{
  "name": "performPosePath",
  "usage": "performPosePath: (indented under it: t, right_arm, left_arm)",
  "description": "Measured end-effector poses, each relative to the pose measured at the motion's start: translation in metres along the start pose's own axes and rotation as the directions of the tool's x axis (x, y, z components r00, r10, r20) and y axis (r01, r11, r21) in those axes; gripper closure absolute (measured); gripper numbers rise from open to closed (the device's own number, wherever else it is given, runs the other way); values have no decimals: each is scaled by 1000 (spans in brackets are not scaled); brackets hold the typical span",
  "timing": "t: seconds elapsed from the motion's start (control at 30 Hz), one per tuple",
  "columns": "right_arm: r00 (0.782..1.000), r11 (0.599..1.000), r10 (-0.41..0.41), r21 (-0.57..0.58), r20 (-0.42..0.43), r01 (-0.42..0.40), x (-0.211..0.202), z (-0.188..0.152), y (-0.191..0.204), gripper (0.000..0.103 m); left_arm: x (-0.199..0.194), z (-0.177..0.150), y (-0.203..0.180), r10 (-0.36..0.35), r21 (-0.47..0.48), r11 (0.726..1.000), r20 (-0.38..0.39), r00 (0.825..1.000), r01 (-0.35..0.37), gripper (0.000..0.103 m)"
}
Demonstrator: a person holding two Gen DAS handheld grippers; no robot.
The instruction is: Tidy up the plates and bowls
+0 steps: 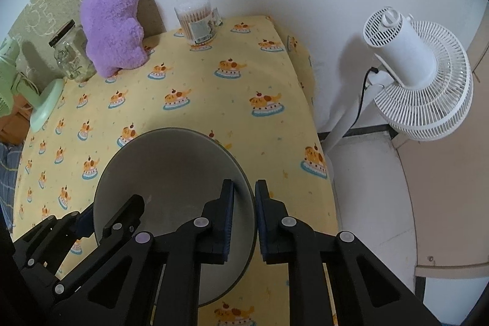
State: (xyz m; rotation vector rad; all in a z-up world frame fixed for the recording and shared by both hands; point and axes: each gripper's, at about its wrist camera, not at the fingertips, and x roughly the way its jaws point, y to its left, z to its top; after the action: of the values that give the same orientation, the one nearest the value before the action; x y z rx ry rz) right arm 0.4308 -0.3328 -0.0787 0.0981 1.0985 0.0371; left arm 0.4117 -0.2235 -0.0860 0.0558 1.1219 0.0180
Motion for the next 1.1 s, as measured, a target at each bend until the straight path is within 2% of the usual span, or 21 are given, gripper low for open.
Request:
performPosePath:
  t: [0.23, 0.57, 1.1]
  right_arm:
    - [1000, 1000, -9, 1, -13, 9, -13, -7, 0, 86]
    - [1000, 1000, -12, 15, -4, 12, -49, -20, 4, 86]
    - [998, 1000, -13, 7, 60, 13, -115, -51, 47, 86]
  left_arm:
    - [-12, -8, 1, -21, -9, 1000, -16, 1000, 21, 80]
    - [-46, -21, 8, -30, -4, 1000, 0, 1000, 30, 80]
    - [-107, -47, 50, -39, -6, 999, 49, 998, 39, 80]
